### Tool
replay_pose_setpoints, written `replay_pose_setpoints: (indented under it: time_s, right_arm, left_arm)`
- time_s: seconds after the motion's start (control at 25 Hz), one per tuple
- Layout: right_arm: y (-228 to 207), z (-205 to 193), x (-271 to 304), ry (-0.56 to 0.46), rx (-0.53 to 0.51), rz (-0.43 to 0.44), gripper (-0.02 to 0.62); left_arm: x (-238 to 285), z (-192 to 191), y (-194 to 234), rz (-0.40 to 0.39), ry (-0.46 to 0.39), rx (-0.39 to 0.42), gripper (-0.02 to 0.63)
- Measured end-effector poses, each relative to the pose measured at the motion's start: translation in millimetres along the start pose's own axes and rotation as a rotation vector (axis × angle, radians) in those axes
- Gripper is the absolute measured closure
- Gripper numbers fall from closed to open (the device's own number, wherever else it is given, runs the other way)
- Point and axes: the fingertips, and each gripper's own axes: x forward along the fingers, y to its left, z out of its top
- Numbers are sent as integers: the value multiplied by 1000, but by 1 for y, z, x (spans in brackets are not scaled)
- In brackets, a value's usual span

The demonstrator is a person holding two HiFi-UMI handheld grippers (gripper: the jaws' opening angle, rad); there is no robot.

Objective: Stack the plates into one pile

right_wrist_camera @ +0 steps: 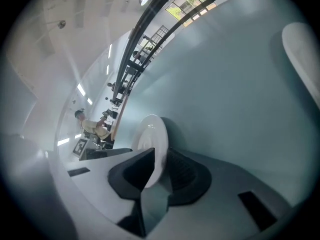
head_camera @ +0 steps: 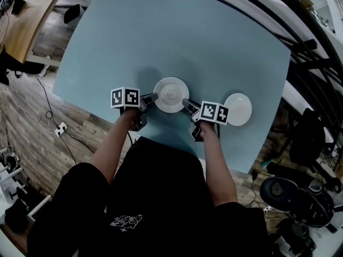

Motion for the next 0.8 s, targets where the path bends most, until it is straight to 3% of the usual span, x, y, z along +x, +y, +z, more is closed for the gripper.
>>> replay_pose_setpoints:
  time_s: [0.08, 0.32, 0.8]
  right_arm:
    - [-4, 0, -2, -7, 1, -10, 545]
    - [-5, 5, -21, -39, 4, 1, 557]
    - [-67, 30, -125, -215, 90, -77, 557]
  left_arm:
    - [1, -2, 2, 10, 13, 7, 566]
    - [6, -5, -14, -21, 22, -1, 566]
    - [82, -26, -116, -118, 159, 157, 572]
